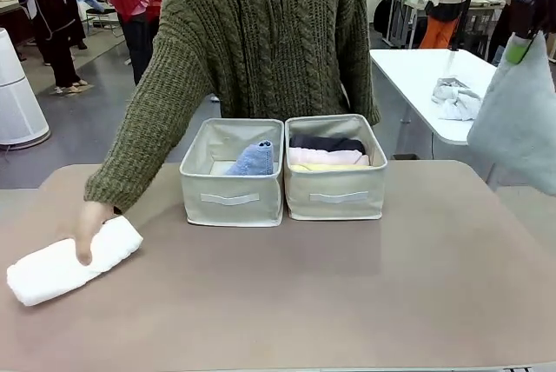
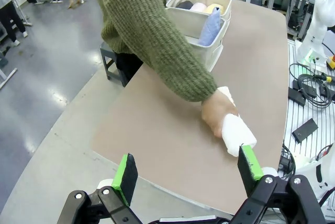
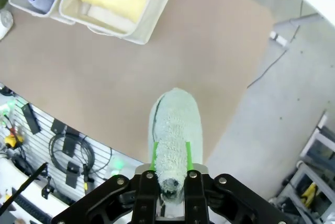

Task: Sort the towels based on their folding style.
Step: Pick up another triangle-folded towel from the table and place it in the left Fabric basket.

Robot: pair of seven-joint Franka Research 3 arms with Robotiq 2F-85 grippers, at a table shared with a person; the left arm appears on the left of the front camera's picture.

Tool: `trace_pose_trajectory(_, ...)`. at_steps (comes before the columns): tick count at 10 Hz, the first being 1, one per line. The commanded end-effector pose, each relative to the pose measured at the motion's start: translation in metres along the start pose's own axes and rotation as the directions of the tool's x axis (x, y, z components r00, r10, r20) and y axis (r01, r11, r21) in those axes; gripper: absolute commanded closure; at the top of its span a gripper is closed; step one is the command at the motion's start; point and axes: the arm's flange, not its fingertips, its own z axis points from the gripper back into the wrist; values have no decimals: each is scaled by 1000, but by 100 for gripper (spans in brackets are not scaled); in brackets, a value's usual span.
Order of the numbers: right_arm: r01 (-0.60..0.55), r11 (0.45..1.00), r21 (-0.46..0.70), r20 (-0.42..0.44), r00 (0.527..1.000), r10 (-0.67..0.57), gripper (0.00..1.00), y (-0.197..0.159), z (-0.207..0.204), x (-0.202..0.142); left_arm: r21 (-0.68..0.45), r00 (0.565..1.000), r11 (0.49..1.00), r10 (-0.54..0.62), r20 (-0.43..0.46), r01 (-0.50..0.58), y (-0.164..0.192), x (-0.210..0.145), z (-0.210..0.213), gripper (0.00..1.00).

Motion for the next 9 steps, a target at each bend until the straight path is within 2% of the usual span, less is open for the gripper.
trace_pose_trajectory(1,9,1000,0,-30,999,-9,100,-10,-12,21,4,1000,1000,-18,7,18,-1,0,2,0)
trace_pose_trajectory(2,0,1000,0,0,1000,0,84,0,0,0,4,1000,1000,-18,7,18,-1,0,2,0)
trace_pose_trajectory(5,-243,969,-47,-33,970,241,84,89,-12,39,4,1000,1000,-18,7,18,-1,0,2,0)
trace_pose_trajectory(6,-283,957,-61,-57,959,279,84,113,-17,60,4,1000,1000,-18,7,18,-1,0,2,0)
trace_pose_trajectory(8,-331,943,-14,-46,943,330,84,140,-28,87,4,1000,1000,-18,7,18,-1,0,2,0)
trace_pose_trajectory(9,-319,947,-46,-85,946,314,84,128,-29,74,4,1000,1000,-18,7,18,-1,0,2,0)
